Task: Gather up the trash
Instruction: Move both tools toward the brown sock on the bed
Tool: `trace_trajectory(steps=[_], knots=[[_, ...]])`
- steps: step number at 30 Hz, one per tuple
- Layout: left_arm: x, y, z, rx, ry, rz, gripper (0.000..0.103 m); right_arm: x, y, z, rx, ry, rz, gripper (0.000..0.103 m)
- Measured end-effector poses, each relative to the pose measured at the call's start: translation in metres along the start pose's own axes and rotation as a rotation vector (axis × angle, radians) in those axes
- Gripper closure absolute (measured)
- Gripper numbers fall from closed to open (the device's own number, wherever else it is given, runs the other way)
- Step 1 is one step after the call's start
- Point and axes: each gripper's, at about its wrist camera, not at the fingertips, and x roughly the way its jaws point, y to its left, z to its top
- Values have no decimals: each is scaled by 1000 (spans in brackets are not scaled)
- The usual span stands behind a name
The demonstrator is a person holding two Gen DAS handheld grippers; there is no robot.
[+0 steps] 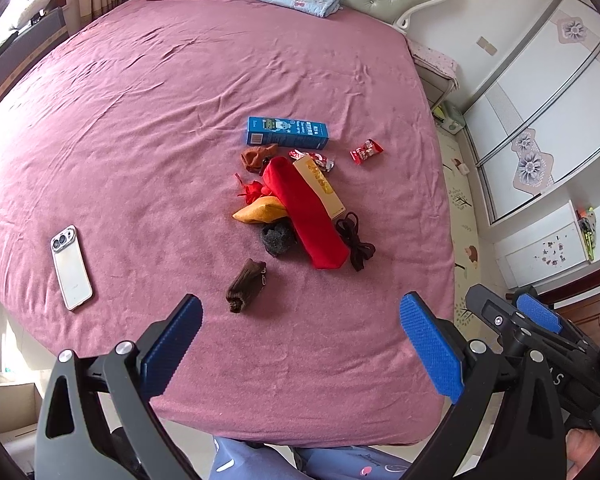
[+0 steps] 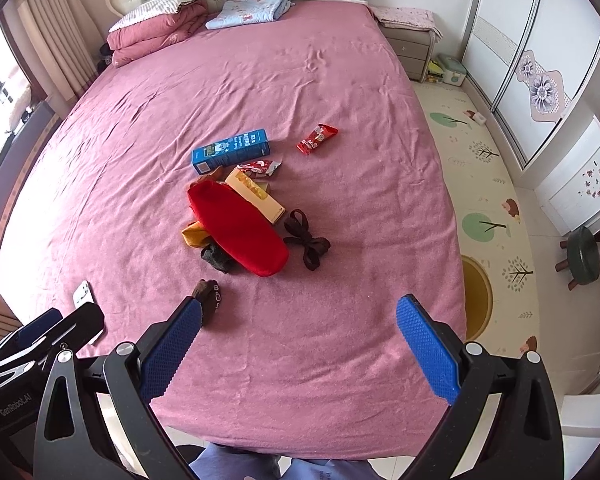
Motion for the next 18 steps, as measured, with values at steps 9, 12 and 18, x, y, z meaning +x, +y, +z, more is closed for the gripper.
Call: trace_trajectory(steps=[9, 12, 18], knots=[[7, 5, 1, -13, 26, 2, 4, 4, 0, 1, 0, 12, 2, 9], [10, 7, 2, -20, 41, -1, 4, 5, 1, 0, 0, 18, 1, 9], [17, 10, 4, -23, 56, -1, 4, 12, 1, 1, 6, 1, 13, 9]])
